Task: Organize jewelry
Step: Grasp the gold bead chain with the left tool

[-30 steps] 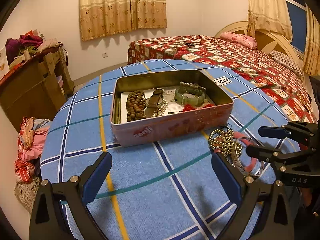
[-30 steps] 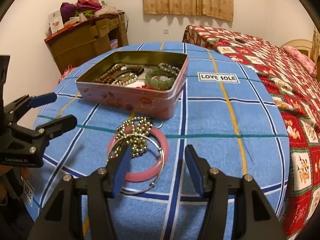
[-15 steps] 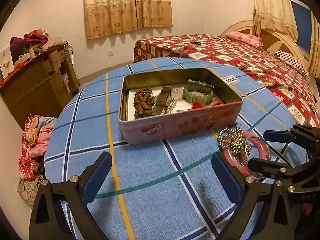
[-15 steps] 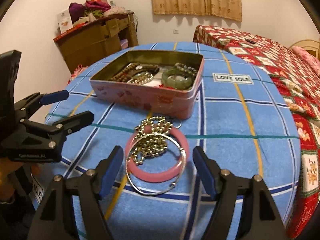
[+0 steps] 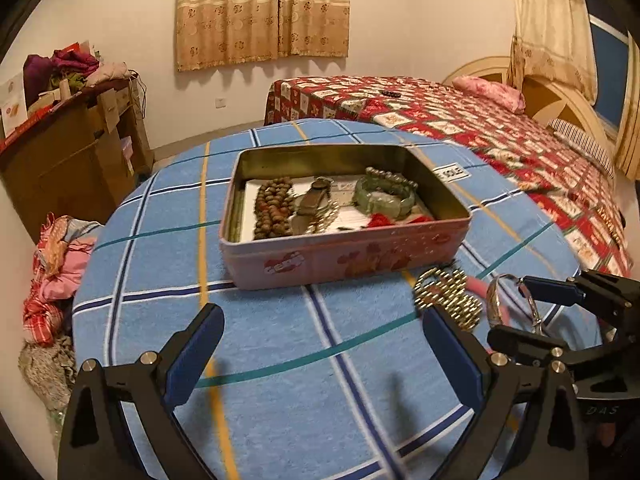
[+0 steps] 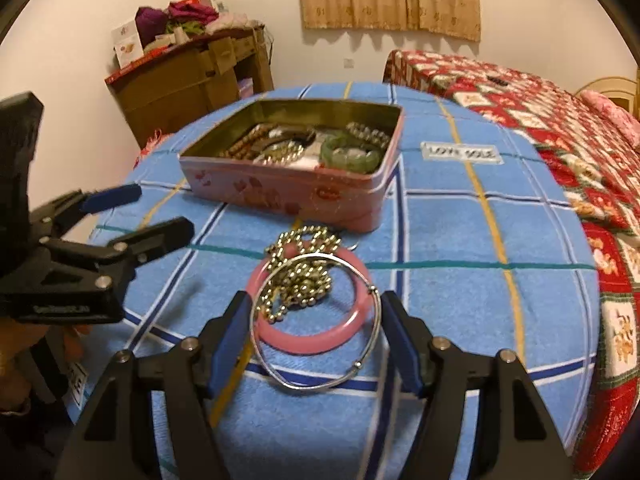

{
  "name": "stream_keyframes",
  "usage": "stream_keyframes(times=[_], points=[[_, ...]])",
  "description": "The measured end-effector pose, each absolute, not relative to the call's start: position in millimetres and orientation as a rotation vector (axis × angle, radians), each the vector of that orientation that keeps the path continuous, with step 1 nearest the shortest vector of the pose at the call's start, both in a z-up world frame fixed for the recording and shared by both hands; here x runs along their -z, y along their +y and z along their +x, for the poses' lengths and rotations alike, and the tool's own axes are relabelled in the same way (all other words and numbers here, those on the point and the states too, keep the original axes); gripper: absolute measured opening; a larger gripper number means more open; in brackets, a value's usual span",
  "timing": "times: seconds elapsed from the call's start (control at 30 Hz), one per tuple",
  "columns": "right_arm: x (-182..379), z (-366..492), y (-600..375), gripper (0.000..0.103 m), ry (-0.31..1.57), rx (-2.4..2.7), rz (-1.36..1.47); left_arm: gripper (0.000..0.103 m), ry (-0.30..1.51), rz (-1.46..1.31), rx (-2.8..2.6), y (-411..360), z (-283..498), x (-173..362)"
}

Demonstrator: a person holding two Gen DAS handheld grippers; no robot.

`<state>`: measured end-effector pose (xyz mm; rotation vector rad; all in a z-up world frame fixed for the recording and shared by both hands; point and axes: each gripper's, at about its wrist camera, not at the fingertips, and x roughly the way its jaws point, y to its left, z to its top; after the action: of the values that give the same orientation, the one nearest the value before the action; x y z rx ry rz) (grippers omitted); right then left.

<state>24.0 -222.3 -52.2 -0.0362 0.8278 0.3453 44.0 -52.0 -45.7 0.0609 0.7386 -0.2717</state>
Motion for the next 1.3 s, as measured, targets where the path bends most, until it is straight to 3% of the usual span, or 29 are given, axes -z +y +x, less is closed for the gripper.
stream_keyframes(times=[0.3, 0.73, 0.8, 0.83, 0.87, 1.13, 1.3], points=[[50, 25, -265, 0.068, 0.815, -0.230, -0.005, 0.100, 0.765, 0.187, 0.351, -115, 46, 53], [49, 16, -280, 0.068, 0.791, -0.246, 0.049, 0.098, 0.843, 0.281, 0.388, -148, 62, 71], [48, 16, -282, 0.068, 0.785, -0.243, 0.057, 0.074, 0.866, 0.290, 0.413, -151, 64, 75], [47, 16, -282, 0.068, 0.783, -0.243, 0.060, 0.053, 0.874, 0.282, 0.427, -151, 64, 75], [46, 15, -283, 0.068, 0.780, -0.242, 0.059, 0.040, 0.873, 0.268, 0.447, -149, 64, 74], [49, 17, -281, 0.068, 0.784, -0.240, 0.063, 0.005, 0.794, 0.213, 0.540, -140, 48, 52], [47, 17, -279, 0.068, 0.778, -0.244, 0.062, 0.000, 0.778, 0.190, 0.564, -131, 45, 39]])
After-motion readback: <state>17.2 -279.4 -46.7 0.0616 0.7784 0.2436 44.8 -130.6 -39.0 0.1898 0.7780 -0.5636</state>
